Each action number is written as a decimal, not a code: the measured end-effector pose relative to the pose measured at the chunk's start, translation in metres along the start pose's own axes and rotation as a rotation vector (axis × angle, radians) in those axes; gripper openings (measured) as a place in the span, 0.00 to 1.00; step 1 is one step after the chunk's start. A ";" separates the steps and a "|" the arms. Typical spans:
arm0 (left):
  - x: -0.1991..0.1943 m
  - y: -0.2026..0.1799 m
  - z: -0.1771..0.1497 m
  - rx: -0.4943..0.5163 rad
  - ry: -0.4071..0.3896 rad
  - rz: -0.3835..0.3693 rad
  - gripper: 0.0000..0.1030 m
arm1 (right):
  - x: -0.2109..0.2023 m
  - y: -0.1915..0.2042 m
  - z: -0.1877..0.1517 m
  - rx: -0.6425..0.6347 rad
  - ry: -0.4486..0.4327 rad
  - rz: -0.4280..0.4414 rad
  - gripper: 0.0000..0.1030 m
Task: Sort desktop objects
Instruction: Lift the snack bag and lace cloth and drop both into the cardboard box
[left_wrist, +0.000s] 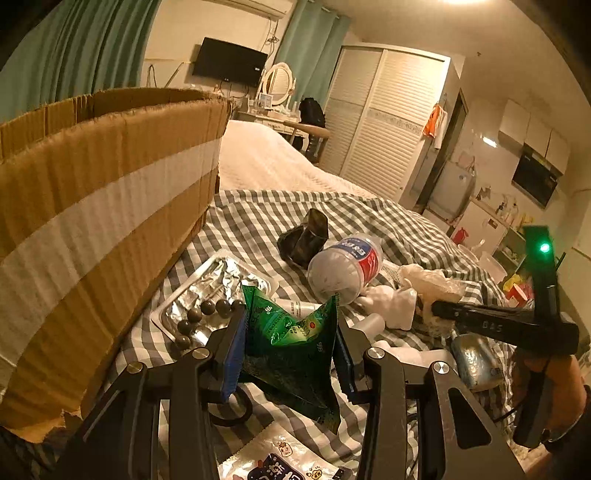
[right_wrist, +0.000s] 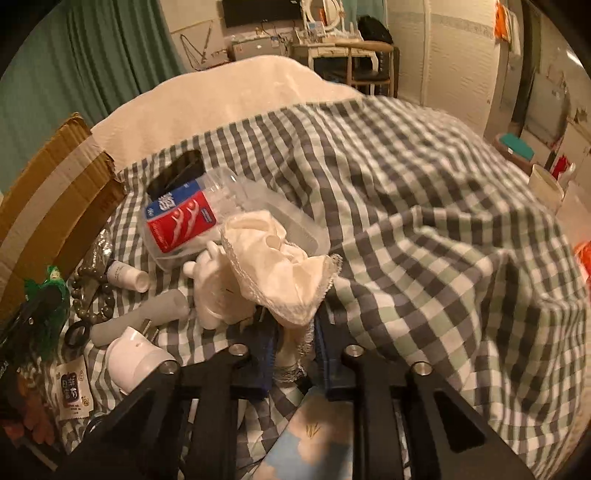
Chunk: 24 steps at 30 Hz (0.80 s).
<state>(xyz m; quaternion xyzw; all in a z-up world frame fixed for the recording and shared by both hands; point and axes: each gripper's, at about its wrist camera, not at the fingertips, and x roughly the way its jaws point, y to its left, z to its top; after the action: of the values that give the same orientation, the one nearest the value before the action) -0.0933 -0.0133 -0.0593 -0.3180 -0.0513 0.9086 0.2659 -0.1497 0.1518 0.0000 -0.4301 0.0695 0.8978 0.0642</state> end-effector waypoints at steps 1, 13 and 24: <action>-0.001 -0.001 0.001 0.006 -0.007 0.007 0.42 | -0.006 0.002 0.001 -0.018 -0.019 -0.010 0.13; -0.052 -0.008 0.027 0.052 -0.160 0.012 0.42 | -0.071 0.042 0.014 -0.057 -0.180 0.095 0.13; -0.129 0.010 0.062 -0.012 -0.325 -0.017 0.42 | -0.124 0.135 0.037 -0.188 -0.283 0.321 0.13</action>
<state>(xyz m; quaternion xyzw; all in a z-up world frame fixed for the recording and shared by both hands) -0.0506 -0.0837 0.0580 -0.1682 -0.1016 0.9454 0.2599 -0.1250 0.0191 0.1293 -0.2872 0.0435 0.9505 -0.1107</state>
